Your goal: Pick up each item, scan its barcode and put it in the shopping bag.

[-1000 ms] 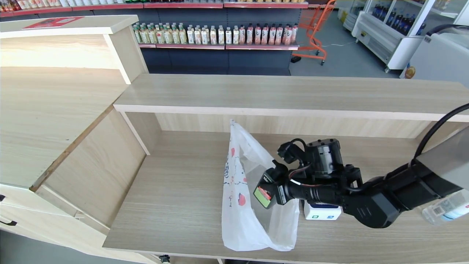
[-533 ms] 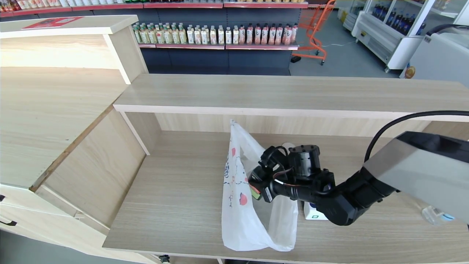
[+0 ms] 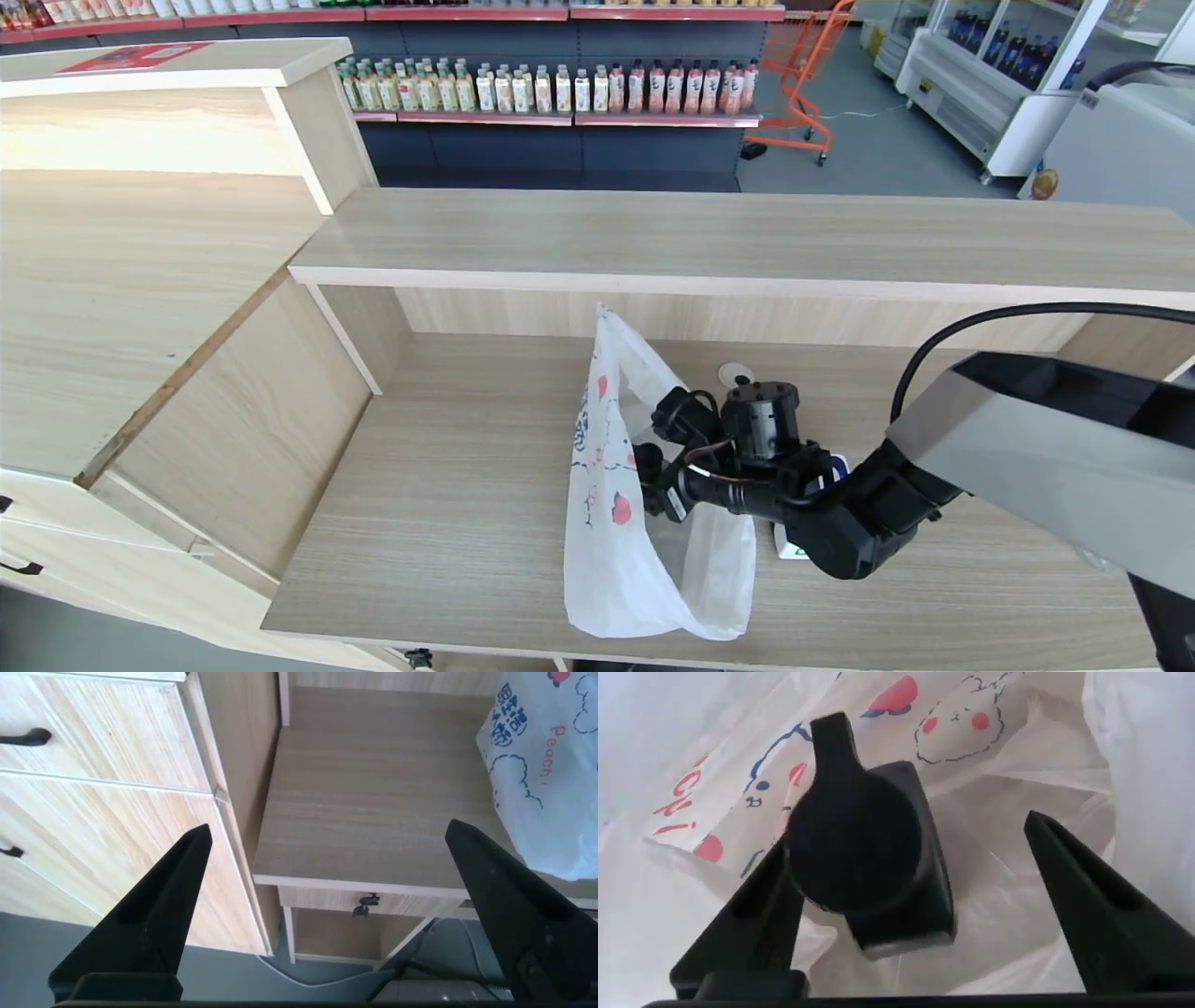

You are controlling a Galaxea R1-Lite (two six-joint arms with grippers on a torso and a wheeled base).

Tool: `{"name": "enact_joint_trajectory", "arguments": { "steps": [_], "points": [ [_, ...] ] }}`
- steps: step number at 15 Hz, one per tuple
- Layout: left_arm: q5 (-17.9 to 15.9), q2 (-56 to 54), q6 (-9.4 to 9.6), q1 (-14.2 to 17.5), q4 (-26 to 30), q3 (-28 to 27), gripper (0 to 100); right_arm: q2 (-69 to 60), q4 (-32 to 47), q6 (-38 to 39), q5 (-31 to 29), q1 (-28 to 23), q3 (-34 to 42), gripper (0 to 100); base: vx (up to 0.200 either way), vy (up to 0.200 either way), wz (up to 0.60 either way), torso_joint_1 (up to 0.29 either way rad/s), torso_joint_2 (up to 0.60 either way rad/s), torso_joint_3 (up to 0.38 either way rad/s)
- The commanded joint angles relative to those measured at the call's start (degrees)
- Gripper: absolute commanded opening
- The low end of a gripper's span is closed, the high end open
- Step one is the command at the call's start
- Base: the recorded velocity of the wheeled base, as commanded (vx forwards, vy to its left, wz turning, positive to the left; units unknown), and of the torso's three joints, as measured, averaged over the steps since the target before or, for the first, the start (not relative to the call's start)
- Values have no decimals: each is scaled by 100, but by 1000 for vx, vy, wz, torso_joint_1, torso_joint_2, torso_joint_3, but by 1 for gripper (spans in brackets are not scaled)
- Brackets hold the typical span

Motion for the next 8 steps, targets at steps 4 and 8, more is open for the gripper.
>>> {"name": "enact_joint_trajectory", "arguments": {
  "steps": [4, 8],
  "points": [
    [11, -2, -1, 1, 0, 0, 100, -909, 15, 1133, 11, -135, 785, 100, 0, 0, 0, 0, 0, 0],
    [2, -2, -1, 1, 0, 0, 100, -2061, 542, 2513, -104, -425, 1057, 100, 0, 0, 0, 0, 0, 0]
  ]
}}
